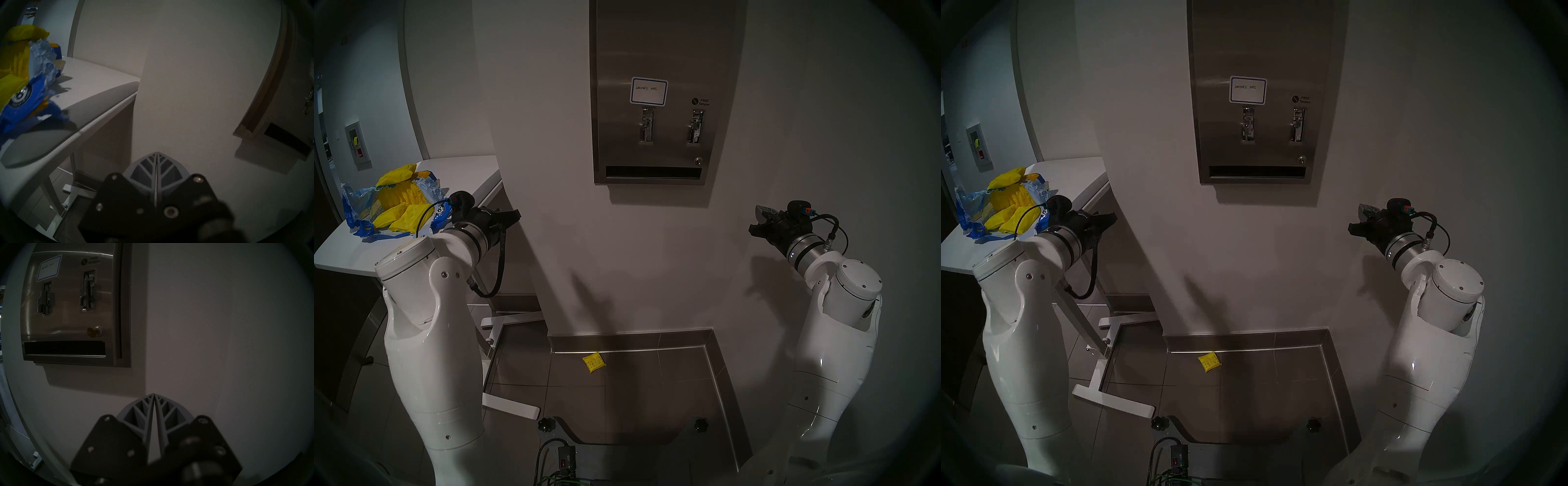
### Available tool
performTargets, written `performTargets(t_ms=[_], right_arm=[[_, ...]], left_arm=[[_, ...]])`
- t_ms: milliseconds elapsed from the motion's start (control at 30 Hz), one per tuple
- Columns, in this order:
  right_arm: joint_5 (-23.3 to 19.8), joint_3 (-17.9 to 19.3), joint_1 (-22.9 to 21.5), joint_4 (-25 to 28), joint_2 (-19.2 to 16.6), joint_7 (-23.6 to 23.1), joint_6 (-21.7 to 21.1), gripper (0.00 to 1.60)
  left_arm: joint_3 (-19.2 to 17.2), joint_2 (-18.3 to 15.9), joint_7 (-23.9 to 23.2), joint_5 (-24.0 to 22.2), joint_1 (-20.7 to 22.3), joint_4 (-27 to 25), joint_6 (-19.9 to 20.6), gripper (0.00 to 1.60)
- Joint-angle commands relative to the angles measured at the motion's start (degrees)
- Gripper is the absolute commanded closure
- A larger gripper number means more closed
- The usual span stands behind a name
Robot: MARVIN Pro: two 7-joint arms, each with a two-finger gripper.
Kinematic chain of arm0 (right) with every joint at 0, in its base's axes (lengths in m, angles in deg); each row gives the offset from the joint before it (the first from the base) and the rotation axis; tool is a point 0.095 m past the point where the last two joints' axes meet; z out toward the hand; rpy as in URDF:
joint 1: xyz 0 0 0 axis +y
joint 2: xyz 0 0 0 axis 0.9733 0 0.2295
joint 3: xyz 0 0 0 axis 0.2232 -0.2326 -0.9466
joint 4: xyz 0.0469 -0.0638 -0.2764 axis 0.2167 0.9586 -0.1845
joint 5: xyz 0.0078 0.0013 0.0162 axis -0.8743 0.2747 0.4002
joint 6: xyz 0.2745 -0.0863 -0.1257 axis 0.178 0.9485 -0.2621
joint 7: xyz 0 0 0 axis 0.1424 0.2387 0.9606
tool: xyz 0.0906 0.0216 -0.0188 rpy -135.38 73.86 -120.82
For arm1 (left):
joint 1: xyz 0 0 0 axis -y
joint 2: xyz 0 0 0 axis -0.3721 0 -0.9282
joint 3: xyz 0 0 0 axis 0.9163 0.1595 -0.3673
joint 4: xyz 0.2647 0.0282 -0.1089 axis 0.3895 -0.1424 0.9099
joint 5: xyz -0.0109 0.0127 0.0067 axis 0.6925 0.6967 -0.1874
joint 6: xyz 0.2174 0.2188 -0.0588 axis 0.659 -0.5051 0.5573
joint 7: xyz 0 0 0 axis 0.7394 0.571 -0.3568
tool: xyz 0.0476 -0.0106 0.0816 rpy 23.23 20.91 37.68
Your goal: Open the dispenser door, put the pads inside, close the door
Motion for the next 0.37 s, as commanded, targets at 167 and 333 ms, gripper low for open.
performTargets(t_ms=[167,333], right_arm=[[-0.3,-0.1,-1.2,2.1,-0.2,0.1,0.4,1.18],[-0.3,-0.1,-1.1,2.2,-0.2,0.2,0.4,1.18]], left_arm=[[-1.2,1.1,-3.6,-2.2,-10.1,-7.7,-0.2,1.6],[-1.5,0.7,-4.6,-2.8,-12.2,-7.7,-0.5,1.6]])
